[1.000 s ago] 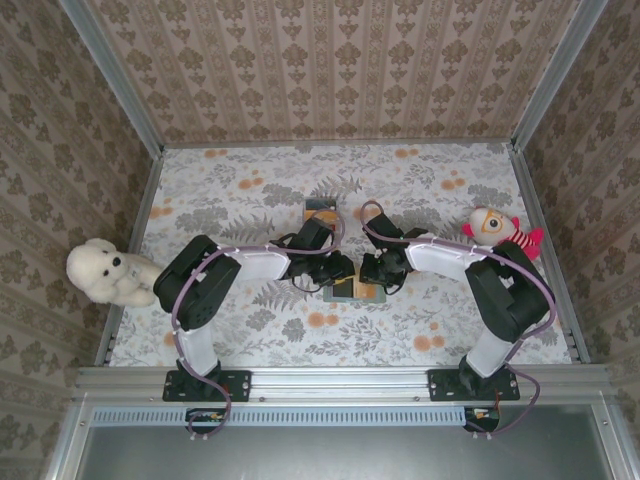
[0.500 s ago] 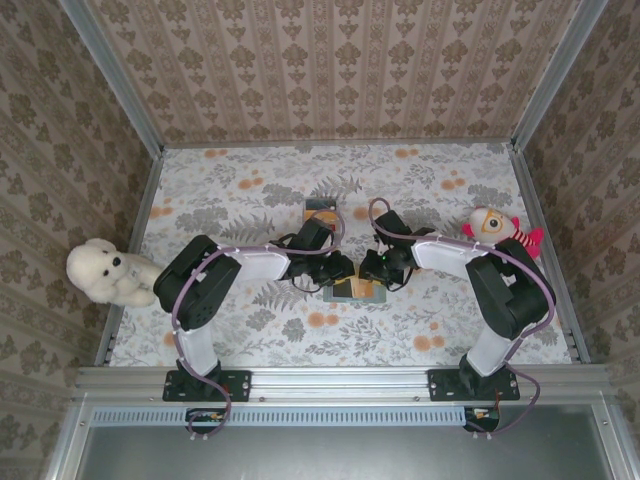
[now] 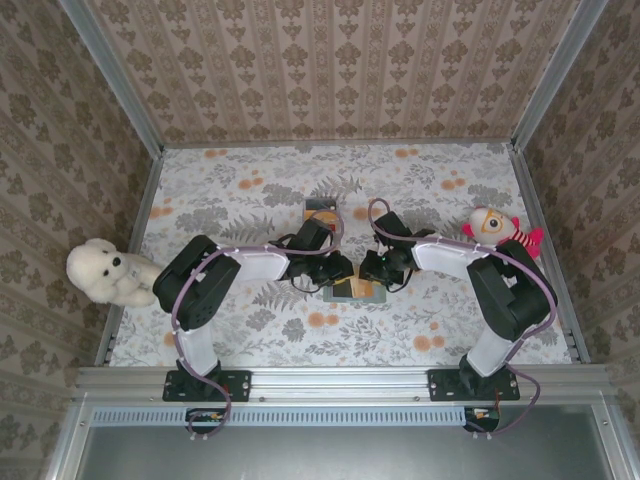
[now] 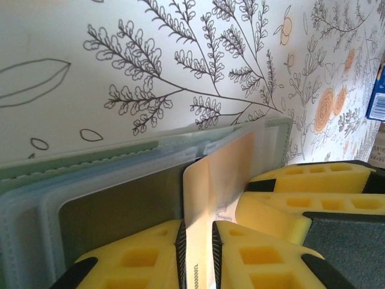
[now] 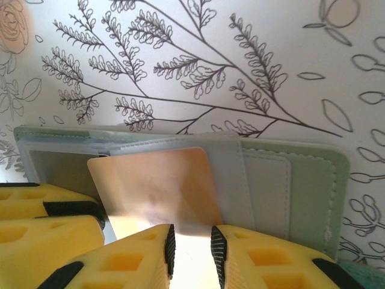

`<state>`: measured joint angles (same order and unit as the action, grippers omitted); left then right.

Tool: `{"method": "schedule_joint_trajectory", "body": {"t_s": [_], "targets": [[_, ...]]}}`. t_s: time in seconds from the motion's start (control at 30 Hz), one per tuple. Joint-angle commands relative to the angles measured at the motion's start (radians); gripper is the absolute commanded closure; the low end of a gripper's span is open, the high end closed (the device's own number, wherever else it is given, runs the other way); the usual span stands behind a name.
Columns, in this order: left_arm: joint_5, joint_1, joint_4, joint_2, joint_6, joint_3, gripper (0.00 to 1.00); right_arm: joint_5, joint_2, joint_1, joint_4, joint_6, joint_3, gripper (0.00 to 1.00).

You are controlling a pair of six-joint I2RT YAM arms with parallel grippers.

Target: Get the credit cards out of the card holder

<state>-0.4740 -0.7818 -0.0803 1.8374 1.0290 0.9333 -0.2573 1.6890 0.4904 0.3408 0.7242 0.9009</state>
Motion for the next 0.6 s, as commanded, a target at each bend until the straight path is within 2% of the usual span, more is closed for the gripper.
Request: {"method": "schedule_joint_trajectory", "body": {"t_s": [0.0,0.33,0.57], "targets": [[0.040,0.013,0.091,0.001,-0.009,-0.040,0.79,0.133,0.015,-0.010,0.100,-0.024,-0.039,0.72],[0.090,0.016,0.122,-0.029,-0.005,-0.049,0.84,0.150,-0.003,-0.010,0.100,-0.012,-0.049,0.74],[0.061,0.009,0.092,-0.050,0.010,-0.045,0.86,0.108,0.012,-0.010,0.086,-0.008,-0.056,0.74]]}}
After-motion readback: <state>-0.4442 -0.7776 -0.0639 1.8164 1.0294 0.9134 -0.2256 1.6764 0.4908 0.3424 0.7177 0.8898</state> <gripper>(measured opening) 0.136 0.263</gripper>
